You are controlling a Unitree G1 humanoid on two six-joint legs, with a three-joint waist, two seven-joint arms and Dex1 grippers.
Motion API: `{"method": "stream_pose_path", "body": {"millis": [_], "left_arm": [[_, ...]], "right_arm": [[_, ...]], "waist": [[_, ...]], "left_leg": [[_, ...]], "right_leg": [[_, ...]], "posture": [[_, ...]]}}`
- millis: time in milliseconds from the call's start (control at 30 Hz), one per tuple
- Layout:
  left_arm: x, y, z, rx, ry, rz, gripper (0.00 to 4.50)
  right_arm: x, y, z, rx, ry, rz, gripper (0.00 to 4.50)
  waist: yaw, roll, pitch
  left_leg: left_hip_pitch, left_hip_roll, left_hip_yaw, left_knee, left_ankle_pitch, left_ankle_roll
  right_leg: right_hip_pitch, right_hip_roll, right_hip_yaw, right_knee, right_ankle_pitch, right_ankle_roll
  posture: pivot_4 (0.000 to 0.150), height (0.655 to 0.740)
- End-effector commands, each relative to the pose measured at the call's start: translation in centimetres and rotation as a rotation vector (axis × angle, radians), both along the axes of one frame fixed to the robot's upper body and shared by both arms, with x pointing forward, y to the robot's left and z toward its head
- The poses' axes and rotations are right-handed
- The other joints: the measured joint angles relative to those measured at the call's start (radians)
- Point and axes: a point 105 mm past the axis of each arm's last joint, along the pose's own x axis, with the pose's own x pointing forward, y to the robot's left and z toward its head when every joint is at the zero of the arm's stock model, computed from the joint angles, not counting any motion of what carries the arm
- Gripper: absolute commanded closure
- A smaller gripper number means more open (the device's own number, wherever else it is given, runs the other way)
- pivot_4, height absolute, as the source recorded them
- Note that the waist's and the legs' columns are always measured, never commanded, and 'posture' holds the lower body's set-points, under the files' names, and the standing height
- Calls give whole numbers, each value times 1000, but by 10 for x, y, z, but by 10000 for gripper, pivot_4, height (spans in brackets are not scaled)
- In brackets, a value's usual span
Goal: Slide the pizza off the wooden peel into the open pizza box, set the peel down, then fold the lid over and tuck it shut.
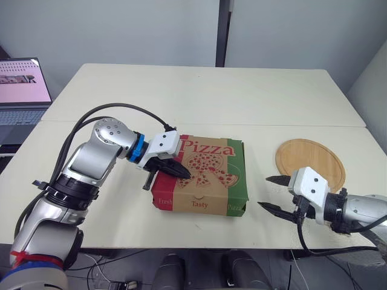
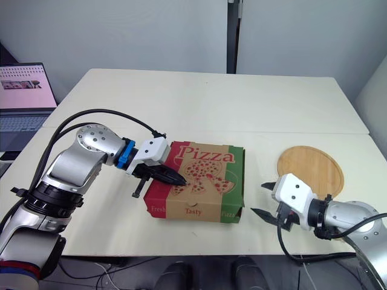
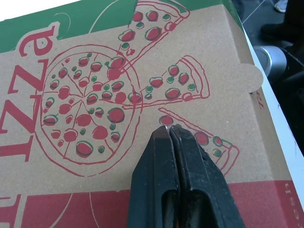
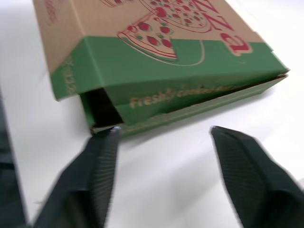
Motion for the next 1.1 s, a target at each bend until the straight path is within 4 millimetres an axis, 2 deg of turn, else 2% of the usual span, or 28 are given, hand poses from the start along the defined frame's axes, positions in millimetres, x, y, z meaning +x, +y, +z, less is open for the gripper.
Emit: {"method": "stream_pose_path", "body": {"millis": [33, 133, 167, 233, 467, 533, 700, 1033, 1100], "left_arm": [[1, 1, 7, 2, -29, -5, 45000], [2, 1, 7, 0, -27, -5, 45000], [1, 0, 8, -1, -27, -5, 45000], [1, 0, 8, -2, -27, -5, 45000], [1, 0, 8, -4, -25, -4, 45000], [1, -1, 9, -5, -24, -3, 45000], [1, -2, 10, -12, -20, -5, 45000], [0, -4, 11, -12, -16, -8, 45000], [0, -5, 11, -14, -15, -7, 45000]], "right_arm": [[4, 4, -10, -47, -26, 15, 5385], [8, 10, -9, 20, -33, 4, 5385], [8, 11, -9, 38, -27, 1, 9586], [9, 12, -9, 79, -6, -15, 14679], [7, 15, -7, 148, 45, -11, 39697], [3, 20, -7, 174, 67, 7, 44373], [-5, 31, -14, 204, 122, 47, 44373], [-6, 44, 3, 266, 97, 108, 44373], [-5, 47, -1, 275, 115, 101, 44373]], "waist": [[0, 0, 0], [0, 0, 0], [-1, 0, 0], [0, 0, 0], [1, 0, 0], [1, 0, 0], [1, 0, 0], [0, 0, 0], [0, 0, 0]], "left_leg": [[0, 0, 0, 0, 0, 0], [0, 0, 0, 0, 0, 0], [0, 0, 0, 0, 0, 0], [0, 0, 0, 1, 0, 0], [-1, 0, -1, 2, 0, 0], [-1, 0, -1, 2, 0, 0], [-1, 0, -1, 2, 0, 0], [-2, 0, -1, 3, 0, 0], [-2, 0, -1, 3, 0, 0]], "right_leg": [[0, 0, 0, 0, 0, 0], [0, 0, 0, 0, 0, 0], [0, 0, 0, 0, 0, 0], [0, 0, 0, 0, 0, 0], [0, 0, 0, 0, 0, 0], [0, 0, 0, 0, 0, 0], [0, 0, 0, 0, 0, 0], [0, 0, -1, 0, 0, 0], [0, 0, -1, 0, 0, 0]], "posture": [[1500, 7400], [1500, 7400], [1500, 7400], [1500, 7400], [1500, 7400], [1500, 7400], [1500, 7400], [1500, 7400], [1500, 7400]]}}
